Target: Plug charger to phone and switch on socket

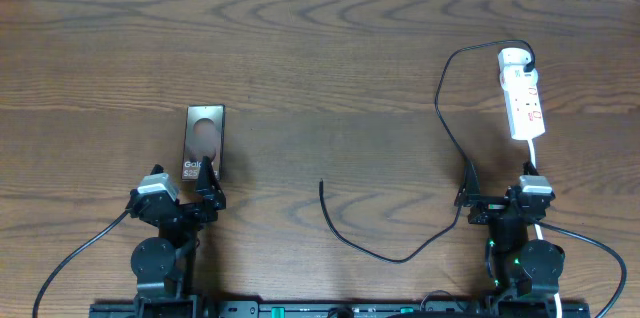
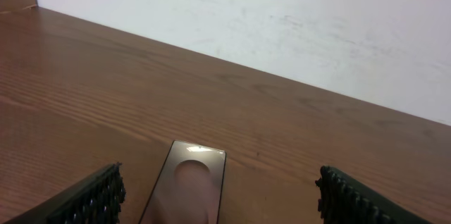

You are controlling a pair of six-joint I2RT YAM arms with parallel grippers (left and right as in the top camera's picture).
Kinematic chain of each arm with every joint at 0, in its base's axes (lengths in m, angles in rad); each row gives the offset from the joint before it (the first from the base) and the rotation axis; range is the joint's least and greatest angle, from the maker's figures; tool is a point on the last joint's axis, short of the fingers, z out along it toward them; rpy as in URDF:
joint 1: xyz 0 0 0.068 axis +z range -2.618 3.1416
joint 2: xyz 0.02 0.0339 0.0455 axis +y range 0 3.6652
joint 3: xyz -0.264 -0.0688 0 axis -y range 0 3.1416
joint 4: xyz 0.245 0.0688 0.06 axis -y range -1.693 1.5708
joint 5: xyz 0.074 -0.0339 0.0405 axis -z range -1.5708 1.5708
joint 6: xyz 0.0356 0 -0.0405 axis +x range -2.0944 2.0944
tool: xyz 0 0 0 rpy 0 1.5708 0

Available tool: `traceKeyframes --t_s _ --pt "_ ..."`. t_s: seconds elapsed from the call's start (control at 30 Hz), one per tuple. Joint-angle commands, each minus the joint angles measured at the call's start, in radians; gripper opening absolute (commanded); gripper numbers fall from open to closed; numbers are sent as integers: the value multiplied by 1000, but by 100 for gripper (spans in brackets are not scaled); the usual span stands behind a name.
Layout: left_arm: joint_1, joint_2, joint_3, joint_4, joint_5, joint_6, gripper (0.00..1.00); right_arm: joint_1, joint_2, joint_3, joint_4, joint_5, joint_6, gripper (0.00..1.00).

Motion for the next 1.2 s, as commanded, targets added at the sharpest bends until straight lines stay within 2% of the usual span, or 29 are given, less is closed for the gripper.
traceKeyframes --t_s 0.0,1.0,1.17 --pt "3 -6 -15 -40 -5 21 86 16 -8 -1 -5 -13 -12 99" --pt "3 -6 -13 -13 19 20 86 16 -8 -1 -5 -12 -12 99" --pt "3 6 73 -14 18 21 86 16 -8 -1 -5 -12 -12 99"
